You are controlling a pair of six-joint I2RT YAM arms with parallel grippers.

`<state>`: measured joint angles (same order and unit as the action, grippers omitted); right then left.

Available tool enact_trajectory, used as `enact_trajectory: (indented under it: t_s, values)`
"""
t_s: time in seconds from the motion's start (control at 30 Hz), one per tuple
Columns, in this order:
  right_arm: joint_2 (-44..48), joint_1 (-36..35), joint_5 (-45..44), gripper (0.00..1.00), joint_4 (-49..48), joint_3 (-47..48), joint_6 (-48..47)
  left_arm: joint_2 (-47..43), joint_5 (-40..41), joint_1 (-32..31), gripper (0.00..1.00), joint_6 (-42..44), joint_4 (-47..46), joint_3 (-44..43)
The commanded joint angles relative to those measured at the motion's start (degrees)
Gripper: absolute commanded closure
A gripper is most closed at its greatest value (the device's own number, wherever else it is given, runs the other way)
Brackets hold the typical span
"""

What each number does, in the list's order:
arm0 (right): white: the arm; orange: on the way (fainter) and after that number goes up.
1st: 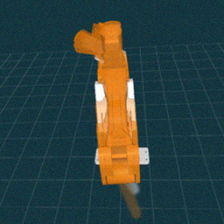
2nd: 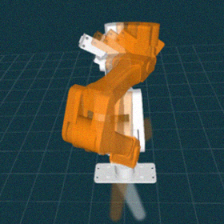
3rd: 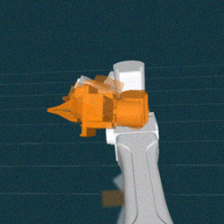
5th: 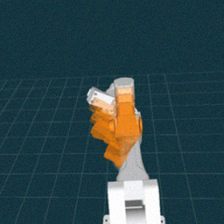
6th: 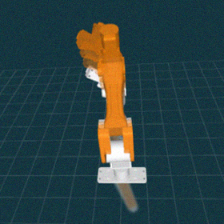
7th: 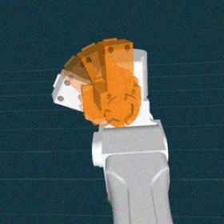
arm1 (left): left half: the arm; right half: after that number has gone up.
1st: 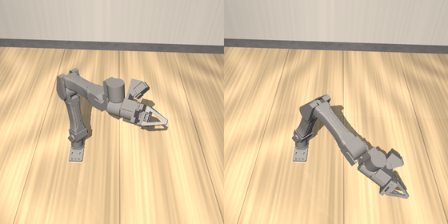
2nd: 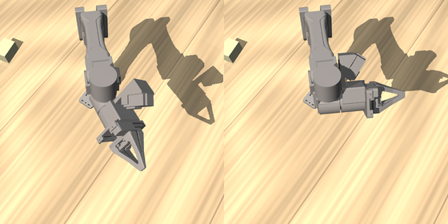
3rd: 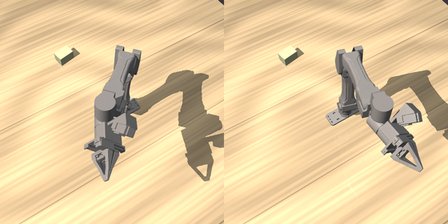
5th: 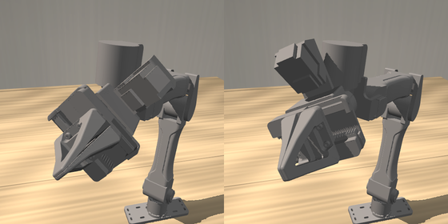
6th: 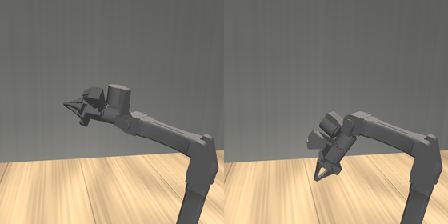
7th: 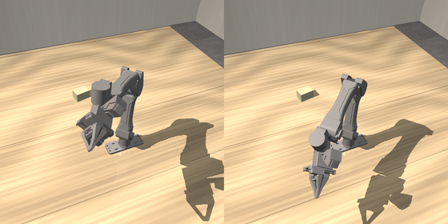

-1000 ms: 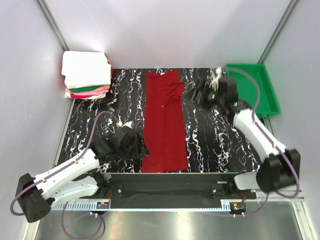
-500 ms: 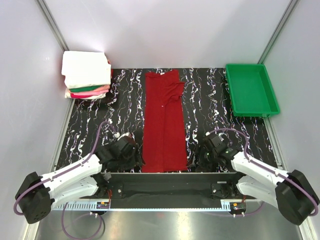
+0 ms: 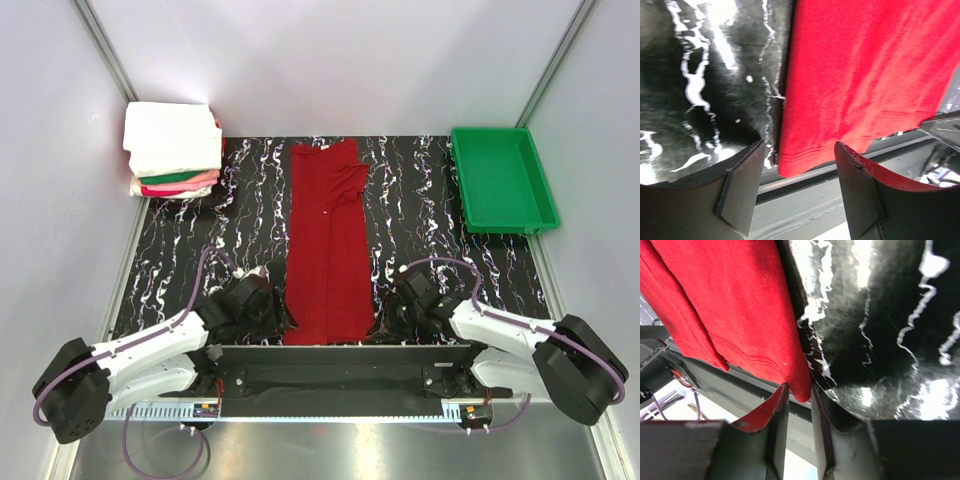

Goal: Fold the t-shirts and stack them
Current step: Fold the tshirt

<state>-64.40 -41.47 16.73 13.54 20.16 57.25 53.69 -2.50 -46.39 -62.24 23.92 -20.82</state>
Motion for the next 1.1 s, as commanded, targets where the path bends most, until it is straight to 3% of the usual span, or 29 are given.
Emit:
enact_trajectory:
  t_s: [0.0, 0.33, 0.37, 0.43, 0.63, 0.83, 1.07]
  values:
    - [-2.39, -1.07, -1.97, 0.71, -3.25, -0.74, 0.58, 1.5, -1.27, 0.07, 0.38, -0.96, -2.83, 2.98]
    - [-2.66, -1.33, -2.49, 0.91, -3.52, -0.39, 0.58, -1.3, -1.37, -2.03, 0.64, -2.54, -3.7, 4.47]
    - [-2.49, -1.33, -2.75, 0.94, -3.35, -0.47, 0.49, -1.4, -1.45, -2.3, 0.8, -2.71, -4.66, 4.91]
    - [-1.52, -1.33, -2.76, 1.0, -2.12, -0.56, 0.49, -1.05, -2.5, -3.18, 0.98, -2.98, -6.6, 6.14]
    - [5.85, -2.29, -3.98, 1.0, 9.82, 0.58, 1.02, -3.24, -2.07, -8.09, 1.0, -5.96, -5.3, 3.95]
    - [18.6, -2.65, -7.15, 1.0, 23.54, 6.37, 1.72, -9.83, 1.53, -11.79, 1.0, -7.81, 7.07, -5.08]
    - [13.96, -2.65, -12.05, 1.0, 25.83, 21.38, -4.85, -5.63, 6.72, -10.22, 1.0, 1.22, 16.32, -20.02]
